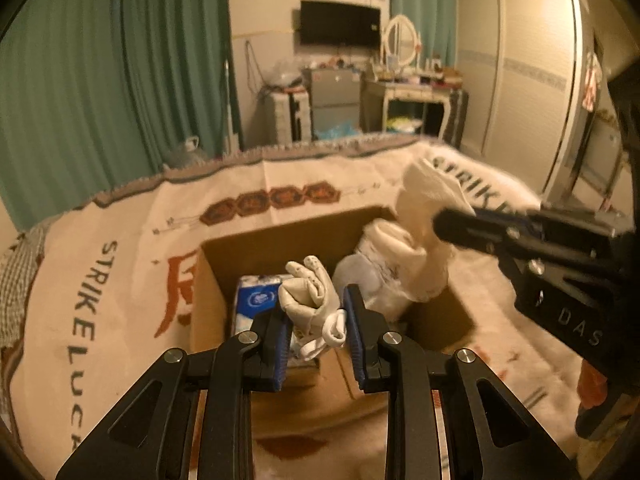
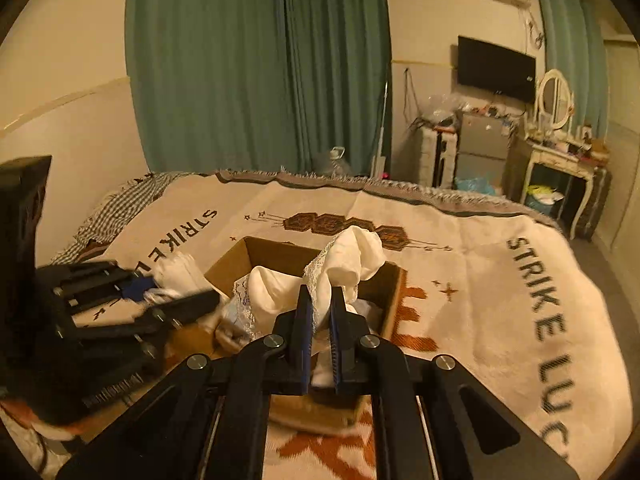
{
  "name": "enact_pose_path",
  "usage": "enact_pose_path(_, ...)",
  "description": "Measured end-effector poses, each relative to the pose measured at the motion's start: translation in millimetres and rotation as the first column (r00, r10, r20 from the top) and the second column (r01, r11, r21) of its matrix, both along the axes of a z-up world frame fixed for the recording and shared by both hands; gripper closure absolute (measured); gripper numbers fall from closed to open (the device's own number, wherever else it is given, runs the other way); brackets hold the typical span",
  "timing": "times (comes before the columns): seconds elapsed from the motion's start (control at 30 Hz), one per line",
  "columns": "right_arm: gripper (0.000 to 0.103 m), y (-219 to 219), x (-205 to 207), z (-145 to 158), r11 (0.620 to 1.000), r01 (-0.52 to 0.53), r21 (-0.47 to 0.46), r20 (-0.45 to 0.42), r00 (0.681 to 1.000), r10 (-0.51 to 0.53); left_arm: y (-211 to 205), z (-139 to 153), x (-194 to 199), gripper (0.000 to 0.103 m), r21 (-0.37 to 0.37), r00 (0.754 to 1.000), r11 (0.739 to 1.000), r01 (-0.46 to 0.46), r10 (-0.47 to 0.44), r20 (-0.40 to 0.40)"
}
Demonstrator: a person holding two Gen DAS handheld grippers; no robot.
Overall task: Organize soft objects
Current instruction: 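Drop the sock bundle and lace cloth into the box with both grippers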
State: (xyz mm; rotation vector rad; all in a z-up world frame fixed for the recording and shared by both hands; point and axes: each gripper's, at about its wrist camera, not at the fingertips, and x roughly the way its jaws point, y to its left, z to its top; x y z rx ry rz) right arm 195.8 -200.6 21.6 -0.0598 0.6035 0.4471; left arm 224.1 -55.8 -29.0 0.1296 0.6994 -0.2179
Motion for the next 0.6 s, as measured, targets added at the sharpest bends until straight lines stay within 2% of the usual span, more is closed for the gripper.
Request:
enact_pose_path(0.17,0.096,6.0,44.4,-31.0,0.999,-0.004,0.038,-0.058,0.998,0.006,-6.1,-27.3,22.0,0.078,0.062,1.0,0.998,-0.01,0.01,-0.007)
enact_pose_path(0.3,0.096,10.0,61.3,-48.0,0.999,-0.001,0.049,-0.083,0.997,0.005,2.7,-36.1,36.0,0.075,0.036,0.997,0.997,-0.069,0.07,-0.042)
enact_pose_path(0.37,0.094,11.2,64.6,-51.9,0.999,0.008,0.04,-0.092,0.996,-0.005,5.4,-38.6,40.4,0.066,0.026,0.994,0.996,-0.084,0.085,-0.073)
enact_pose_path(0.4,0.087,10.9,64.9,-52.8,0.999,0.016,0.037,-0.096,0.995,-0.013,6.9,-39.1,39.0,0.054,0.025,0.992,0.996,-0.088,0.09,-0.083)
enact_pose_path(0.43,0.073,10.4,64.5,-52.9,0.999,0.023,0.035,-0.099,0.995,-0.019,7.6,-39.0,39.1,0.045,0.025,0.993,0.996,-0.089,0.091,-0.08)
enact_pose_path(0.5,0.054,7.3,60.7,-49.4,0.999,0.036,0.036,-0.095,0.995,-0.033,8.7,-34.3,32.0,0.042,0.031,0.994,0.995,-0.09,0.092,-0.061)
enact_pose_path(0.6,0.053,-0.7,46.0,-31.7,0.997,0.061,0.046,-0.083,0.995,-0.057,12.1,-16.9,14.5,0.042,0.046,0.995,0.994,-0.094,0.096,-0.032)
